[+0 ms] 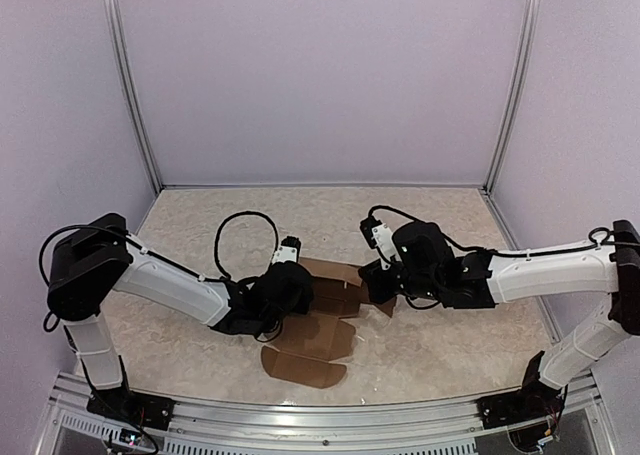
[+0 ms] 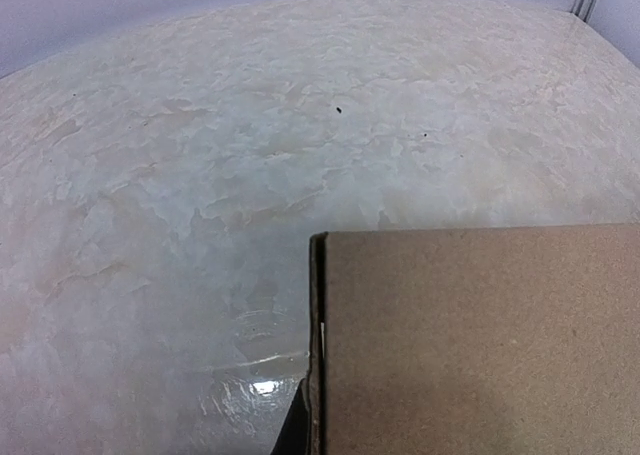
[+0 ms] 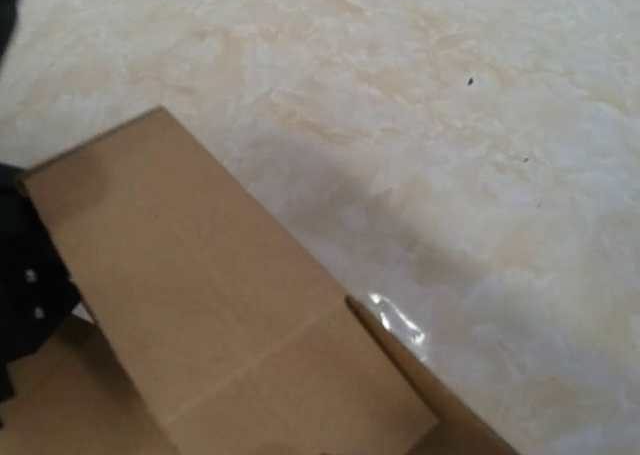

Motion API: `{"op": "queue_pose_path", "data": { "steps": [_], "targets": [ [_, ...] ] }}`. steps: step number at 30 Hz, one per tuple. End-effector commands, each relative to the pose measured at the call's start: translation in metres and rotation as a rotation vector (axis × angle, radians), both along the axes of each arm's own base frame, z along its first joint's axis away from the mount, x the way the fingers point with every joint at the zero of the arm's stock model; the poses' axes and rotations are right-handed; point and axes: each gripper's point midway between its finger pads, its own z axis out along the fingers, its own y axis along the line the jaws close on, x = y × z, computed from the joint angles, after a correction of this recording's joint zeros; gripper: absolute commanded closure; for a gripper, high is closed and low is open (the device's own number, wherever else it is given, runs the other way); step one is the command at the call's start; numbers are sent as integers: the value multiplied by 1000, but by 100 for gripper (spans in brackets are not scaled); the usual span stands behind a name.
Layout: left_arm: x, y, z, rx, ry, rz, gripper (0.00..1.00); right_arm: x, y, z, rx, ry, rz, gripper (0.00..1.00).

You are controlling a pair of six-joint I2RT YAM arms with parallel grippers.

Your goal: Fold the paper box

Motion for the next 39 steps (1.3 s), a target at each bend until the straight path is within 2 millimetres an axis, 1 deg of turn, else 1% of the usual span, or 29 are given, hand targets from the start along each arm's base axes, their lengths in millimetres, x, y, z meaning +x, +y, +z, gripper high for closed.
{"op": "queue_pose_path", "data": {
  "steps": [1, 5, 11, 18, 23, 26, 32, 35, 39],
  "targets": [
    [-3, -10, 20, -74, 26, -15, 100, -2, 12, -1, 27, 21, 22, 100],
    [-4, -14, 23, -96, 46, -26, 100, -1, 18, 0, 46, 31, 30, 100],
    [-8, -24, 28, -154, 85, -63, 100, 0, 27, 7, 100, 36, 39, 100],
    [-14, -41, 32, -238, 152, -133, 100, 3, 41, 23, 175, 32, 54, 100],
    [-17, -47, 36, -303, 194, -166, 100, 4, 46, 35, 230, 16, 58, 100],
    [-21, -53, 38, -337, 215, -189, 100, 4, 48, 47, 282, -7, 63, 100],
    [-27, -62, 41, -395, 251, -226, 100, 6, 48, 65, 345, -56, 51, 100],
    [-28, -61, 41, -402, 252, -223, 100, 8, 46, 68, 354, -75, 37, 100],
    [-22, -50, 37, -393, 246, -192, 100, 4, 48, 72, 360, -85, 60, 100]
  ]
}}
